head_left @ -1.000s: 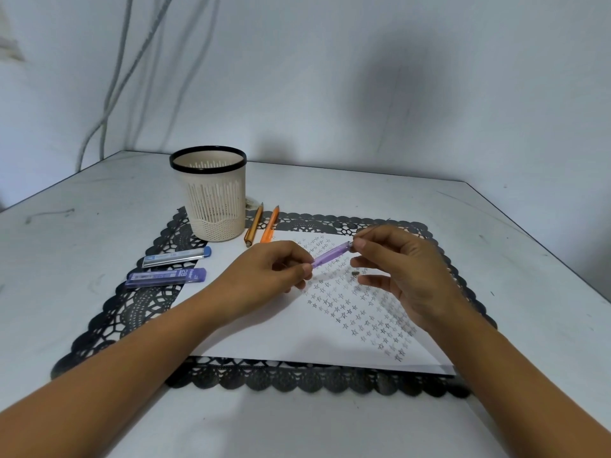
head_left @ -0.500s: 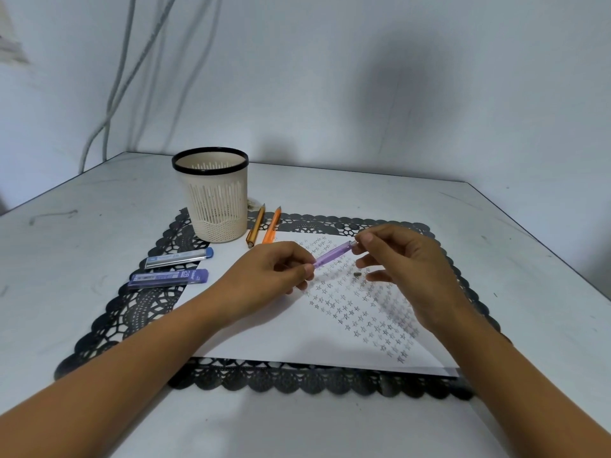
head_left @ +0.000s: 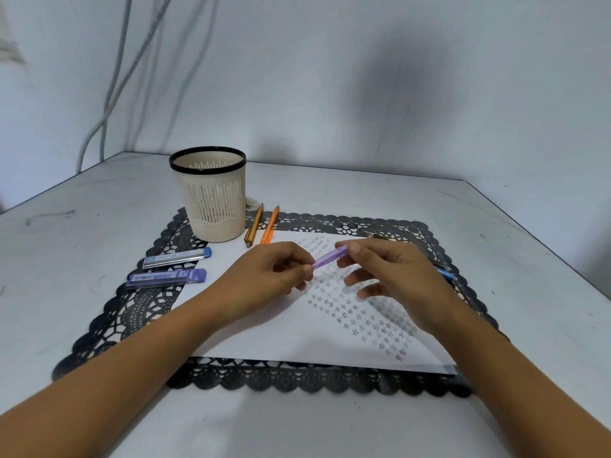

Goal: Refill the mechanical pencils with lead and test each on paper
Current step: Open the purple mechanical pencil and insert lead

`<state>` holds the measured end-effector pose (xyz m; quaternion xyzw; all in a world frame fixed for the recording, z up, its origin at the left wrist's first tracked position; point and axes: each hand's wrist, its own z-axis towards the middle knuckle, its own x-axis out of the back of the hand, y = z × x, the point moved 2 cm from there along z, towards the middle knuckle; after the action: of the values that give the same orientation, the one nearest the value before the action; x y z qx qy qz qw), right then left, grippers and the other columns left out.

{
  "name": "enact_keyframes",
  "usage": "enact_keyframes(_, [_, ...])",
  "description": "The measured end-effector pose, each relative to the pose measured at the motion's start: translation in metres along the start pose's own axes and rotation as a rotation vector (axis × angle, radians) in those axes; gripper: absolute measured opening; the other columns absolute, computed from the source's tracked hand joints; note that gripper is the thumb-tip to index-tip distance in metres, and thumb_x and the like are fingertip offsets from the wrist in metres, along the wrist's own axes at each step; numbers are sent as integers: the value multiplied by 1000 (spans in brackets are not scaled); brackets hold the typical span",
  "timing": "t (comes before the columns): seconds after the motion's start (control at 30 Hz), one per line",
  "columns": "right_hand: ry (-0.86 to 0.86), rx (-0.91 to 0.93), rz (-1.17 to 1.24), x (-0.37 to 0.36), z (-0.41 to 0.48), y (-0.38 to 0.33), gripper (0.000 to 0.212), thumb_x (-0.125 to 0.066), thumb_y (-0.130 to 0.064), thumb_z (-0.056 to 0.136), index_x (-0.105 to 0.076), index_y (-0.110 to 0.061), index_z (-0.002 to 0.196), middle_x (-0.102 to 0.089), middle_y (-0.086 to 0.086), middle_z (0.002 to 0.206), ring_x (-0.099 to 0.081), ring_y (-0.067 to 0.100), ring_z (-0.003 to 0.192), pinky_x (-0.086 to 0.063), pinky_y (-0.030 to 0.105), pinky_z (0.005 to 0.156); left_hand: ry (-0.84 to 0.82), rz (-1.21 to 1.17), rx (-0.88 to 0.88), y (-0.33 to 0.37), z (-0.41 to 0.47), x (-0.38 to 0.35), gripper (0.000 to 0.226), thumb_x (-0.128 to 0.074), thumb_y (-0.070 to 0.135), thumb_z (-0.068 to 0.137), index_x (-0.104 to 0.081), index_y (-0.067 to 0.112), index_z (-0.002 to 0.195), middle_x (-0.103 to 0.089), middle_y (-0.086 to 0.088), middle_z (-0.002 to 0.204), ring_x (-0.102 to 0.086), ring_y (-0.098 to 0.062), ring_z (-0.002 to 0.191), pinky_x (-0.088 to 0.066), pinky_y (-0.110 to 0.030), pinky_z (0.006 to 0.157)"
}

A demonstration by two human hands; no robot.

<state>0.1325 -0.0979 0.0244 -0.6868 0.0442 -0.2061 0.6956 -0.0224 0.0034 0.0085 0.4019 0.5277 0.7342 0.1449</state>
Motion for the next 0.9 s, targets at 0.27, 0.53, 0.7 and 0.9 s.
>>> enact_keyframes(0.27, [134,-21,47,10,4,0,31,-46,-37,91,-69,-17,93,-70,2,85,-64,13,68,-51,29,62,13,-6,-8,-1,1,1,10,-58,17,88,-63,26,88,-70,2,83,-65,-7,74,-52,-26,72])
enact_keyframes(0.53, [198,127,-846,16,16,21,26,-53,-25,92,-63,-22,115,-58,-8,100,-54,1,79,-40,18,75,16,30,-28,1,1,2,12,-58,18,88,-61,30,87,-68,3,84,-63,-3,70,-48,-18,64])
enact_keyframes(0.7, [132,138,-967,13,20,29,22,-56,-26,90,-67,-23,108,-56,-6,98,-54,7,81,-44,21,77,19,45,-31,0,1,2,12,-58,18,88,-61,30,86,-68,3,83,-62,-3,71,-46,-19,66])
enact_keyframes(0.9, [142,161,-929,12,21,30,11,-57,-22,90,-66,-19,96,-59,-6,92,-54,6,80,-45,20,75,17,60,-41,1,1,2,12,-58,19,88,-61,30,86,-67,6,81,-63,-4,71,-44,-16,66])
